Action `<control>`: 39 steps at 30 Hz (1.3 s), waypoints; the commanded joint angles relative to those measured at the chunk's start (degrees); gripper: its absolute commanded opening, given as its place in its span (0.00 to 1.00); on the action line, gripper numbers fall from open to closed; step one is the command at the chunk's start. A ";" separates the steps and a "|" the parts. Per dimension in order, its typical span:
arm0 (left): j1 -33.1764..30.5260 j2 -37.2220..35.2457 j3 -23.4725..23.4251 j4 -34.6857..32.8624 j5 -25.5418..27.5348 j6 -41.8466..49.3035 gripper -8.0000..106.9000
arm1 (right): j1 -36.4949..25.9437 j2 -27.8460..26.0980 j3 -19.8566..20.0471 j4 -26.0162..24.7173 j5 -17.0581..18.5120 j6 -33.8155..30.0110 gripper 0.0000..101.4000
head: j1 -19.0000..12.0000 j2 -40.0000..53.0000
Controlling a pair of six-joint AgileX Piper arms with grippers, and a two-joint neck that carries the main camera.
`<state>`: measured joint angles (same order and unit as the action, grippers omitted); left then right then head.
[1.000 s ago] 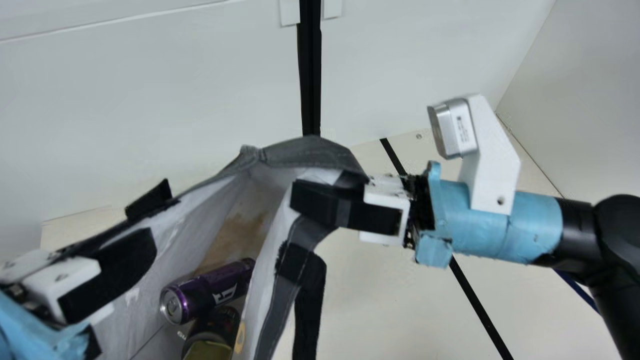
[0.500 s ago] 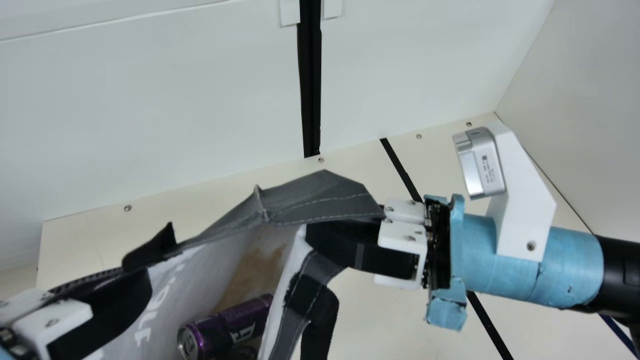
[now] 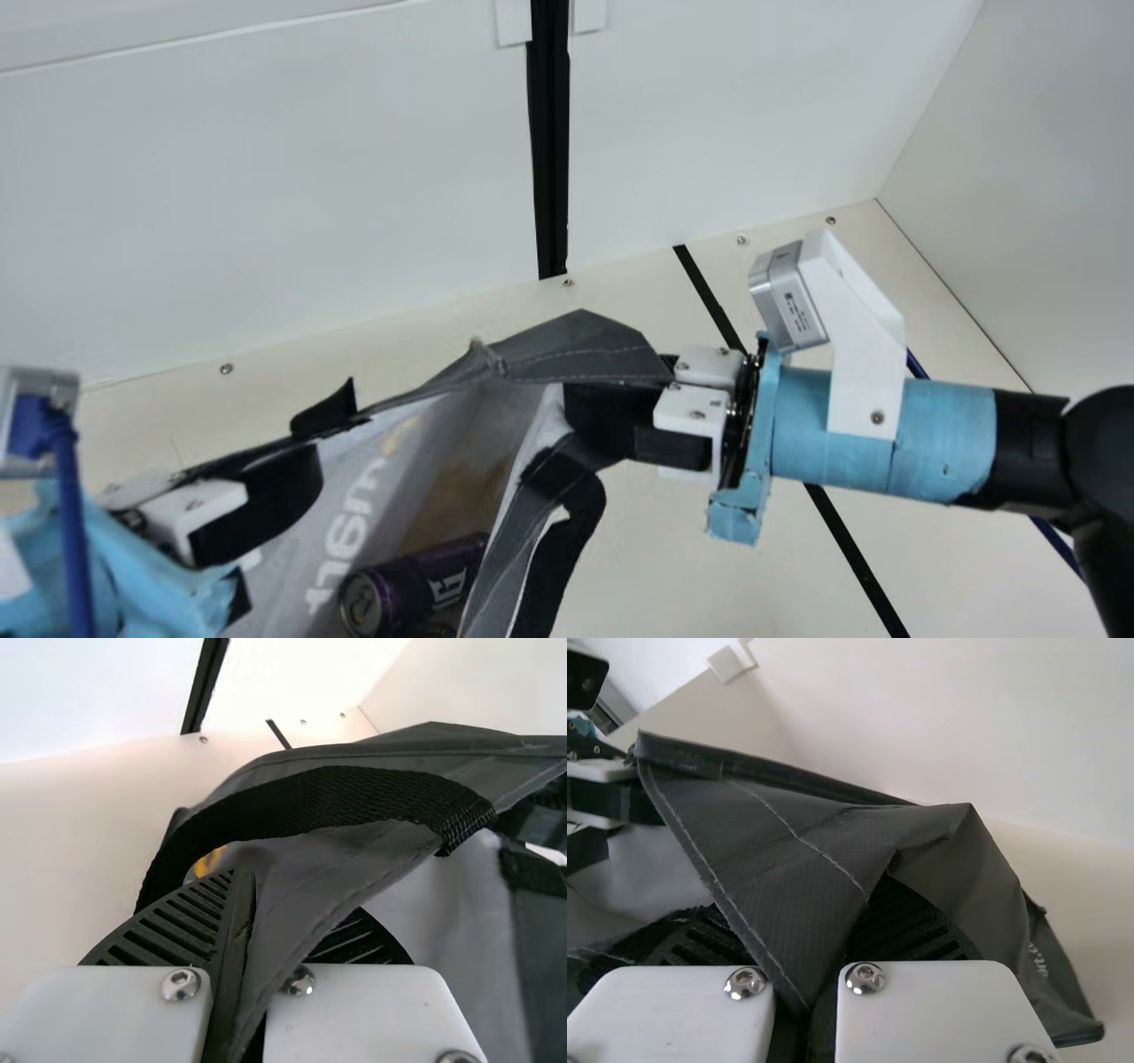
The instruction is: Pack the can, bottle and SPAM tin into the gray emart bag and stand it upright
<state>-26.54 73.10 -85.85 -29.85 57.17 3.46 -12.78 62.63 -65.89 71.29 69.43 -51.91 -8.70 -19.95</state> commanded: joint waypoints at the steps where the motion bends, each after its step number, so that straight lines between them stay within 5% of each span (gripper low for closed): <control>1: 0.16 1.20 0.17 -0.58 -2.95 1.52 0.00 | -0.04 1.20 -0.34 1.26 0.47 -4.22 0.00 | -1.30 -0.05; 15: 0.91 13.80 -5.97 -3.96 -12.58 10.66 0.00 | 2.12 11.76 -5.53 6.45 0.44 -21.86 0.00 | -1.30 -0.05; 28: 1.97 26.49 -16.29 -2.97 -14.65 14.08 0.00 | 11.02 22.52 -9.44 6.38 -7.80 -33.99 0.00 | -1.30 -0.05; 39: 2.49 35.44 -23.55 -0.10 -15.42 12.74 0.00 | 12.68 30.84 -12.48 4.41 -11.98 -41.83 0.00 | -1.30 -0.05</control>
<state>-24.04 107.75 -108.72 -30.35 41.72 16.51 0.00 92.75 -78.13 76.37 57.72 -93.01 -8.70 -19.86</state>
